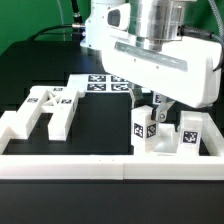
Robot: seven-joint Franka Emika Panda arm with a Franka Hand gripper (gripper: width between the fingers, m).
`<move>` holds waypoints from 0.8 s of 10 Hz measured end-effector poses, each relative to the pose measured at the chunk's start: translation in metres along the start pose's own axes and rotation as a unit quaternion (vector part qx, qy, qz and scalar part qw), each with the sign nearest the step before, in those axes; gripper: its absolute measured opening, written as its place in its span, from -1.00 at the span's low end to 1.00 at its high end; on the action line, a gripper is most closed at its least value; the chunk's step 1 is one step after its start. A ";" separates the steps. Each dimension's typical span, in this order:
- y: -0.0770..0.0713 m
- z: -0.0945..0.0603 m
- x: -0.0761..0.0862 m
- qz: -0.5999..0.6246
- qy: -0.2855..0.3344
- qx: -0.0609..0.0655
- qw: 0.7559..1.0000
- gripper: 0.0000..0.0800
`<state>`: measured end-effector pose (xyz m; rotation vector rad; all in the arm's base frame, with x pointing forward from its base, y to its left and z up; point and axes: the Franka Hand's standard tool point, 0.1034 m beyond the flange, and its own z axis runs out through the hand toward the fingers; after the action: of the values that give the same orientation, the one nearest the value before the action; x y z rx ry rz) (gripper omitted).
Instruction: Assemble chair
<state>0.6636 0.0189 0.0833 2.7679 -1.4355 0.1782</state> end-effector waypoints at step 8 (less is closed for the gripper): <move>0.006 0.004 0.010 -0.262 0.007 -0.001 0.965 0.62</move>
Offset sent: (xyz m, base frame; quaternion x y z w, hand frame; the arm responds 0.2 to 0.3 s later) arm 0.0013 -0.0061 -0.0033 0.0030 0.0143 -0.1910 0.9815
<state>0.6648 0.0065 0.0804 3.0111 -0.6510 0.1794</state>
